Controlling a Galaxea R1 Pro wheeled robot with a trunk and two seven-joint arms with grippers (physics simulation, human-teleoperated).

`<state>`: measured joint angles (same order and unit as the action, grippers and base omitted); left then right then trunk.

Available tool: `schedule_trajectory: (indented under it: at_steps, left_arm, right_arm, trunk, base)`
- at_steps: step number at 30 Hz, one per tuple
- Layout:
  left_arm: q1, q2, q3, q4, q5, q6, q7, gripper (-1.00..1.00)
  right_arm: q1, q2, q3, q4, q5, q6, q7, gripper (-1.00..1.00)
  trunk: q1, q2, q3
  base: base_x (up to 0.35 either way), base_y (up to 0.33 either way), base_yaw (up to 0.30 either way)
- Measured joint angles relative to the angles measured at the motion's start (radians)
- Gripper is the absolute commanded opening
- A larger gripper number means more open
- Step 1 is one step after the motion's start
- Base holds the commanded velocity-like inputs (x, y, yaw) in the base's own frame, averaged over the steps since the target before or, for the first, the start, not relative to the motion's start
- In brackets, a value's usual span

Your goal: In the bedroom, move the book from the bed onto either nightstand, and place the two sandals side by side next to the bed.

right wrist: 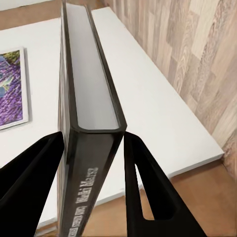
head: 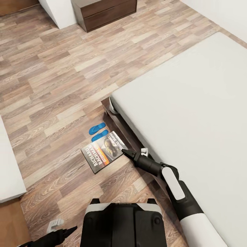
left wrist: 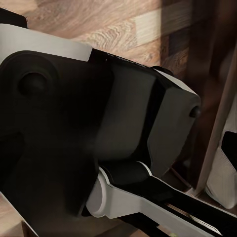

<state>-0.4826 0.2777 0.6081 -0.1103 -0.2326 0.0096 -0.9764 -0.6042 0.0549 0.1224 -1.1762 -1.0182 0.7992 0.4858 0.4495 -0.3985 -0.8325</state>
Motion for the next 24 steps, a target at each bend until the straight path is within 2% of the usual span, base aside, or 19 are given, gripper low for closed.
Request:
schedule_trajectory:
  at_steps: [17, 20, 24]
  left_arm:
    - [0.000, 0.002, 0.000, 0.000, 0.000, 0.000, 0.000, 1.00]
    - [0.000, 0.003, 0.000, 0.000, 0.000, 0.000, 0.000, 1.00]
    - [0.000, 0.002, 0.000, 0.000, 0.000, 0.001, 0.001, 1.00]
  right_arm:
    - [0.000, 0.000, 0.005, 0.001, 0.001, -0.002, -0.001, -1.00]
    - [0.000, 0.000, 0.006, 0.002, 0.024, -0.002, -0.001, -1.00]
    - [0.000, 0.001, 0.006, 0.003, 0.083, -0.003, 0.000, -1.00]
  trunk:
    - [0.000, 0.000, 0.000]
    - [0.000, 0.000, 0.000]
    - [0.000, 0.000, 0.000]
  base:
    - [0.000, 0.000, 0.294]
    - [0.000, 0.000, 0.294]
    - [0.000, 0.000, 0.294]
